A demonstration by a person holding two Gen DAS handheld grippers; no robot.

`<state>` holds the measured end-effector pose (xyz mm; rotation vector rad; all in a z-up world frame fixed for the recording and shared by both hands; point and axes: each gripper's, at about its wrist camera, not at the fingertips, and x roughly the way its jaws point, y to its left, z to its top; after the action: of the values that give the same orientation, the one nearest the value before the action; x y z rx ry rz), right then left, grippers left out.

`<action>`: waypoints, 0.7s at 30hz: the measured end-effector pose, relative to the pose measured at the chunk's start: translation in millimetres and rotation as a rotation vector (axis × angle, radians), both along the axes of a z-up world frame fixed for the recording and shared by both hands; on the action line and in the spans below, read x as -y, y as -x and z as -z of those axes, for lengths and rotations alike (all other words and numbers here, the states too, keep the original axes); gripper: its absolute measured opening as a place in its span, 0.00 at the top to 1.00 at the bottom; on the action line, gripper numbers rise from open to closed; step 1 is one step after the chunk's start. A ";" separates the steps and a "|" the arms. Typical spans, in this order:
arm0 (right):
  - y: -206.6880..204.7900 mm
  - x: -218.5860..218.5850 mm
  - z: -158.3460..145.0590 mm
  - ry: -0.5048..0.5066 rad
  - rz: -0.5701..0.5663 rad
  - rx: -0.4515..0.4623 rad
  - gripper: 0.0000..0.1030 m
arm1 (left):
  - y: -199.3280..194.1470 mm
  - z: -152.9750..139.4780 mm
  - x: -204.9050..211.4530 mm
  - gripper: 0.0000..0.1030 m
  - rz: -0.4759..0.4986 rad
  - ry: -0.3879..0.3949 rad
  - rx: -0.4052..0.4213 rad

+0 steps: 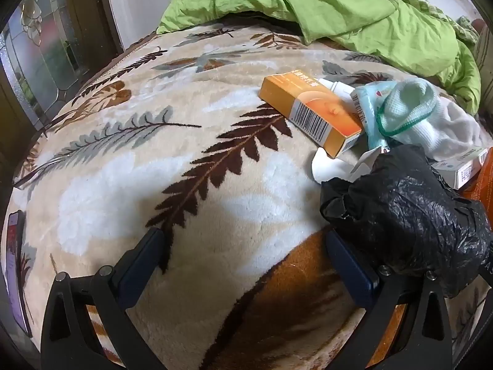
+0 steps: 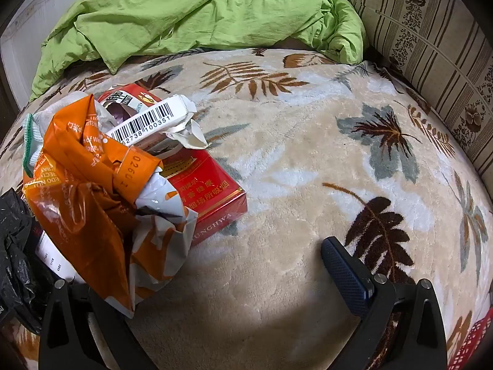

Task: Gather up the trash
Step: 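Move both tools toward the trash pile on the bed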

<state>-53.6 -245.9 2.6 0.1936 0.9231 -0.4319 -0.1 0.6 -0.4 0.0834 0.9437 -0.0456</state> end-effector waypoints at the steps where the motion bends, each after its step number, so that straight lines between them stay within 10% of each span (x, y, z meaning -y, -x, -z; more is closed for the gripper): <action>1: 0.1 0.1 0.0 0.000 0.000 0.000 0.01 | 0.2 0.3 -0.2 0.00 -0.001 0.001 0.002; 14: 4.2 8.7 -10.2 -0.083 -0.135 -0.091 0.01 | 15.0 -15.2 -11.4 0.00 0.024 0.077 -0.003; 21: 60.1 -3.3 -54.5 -0.056 -0.174 -0.021 0.01 | 61.3 -47.2 -10.3 0.00 0.088 0.073 0.132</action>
<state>-113.7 -242.7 57.1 0.1583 0.9647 -0.2480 -61.4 10.9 46.9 0.0597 0.8050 -0.1536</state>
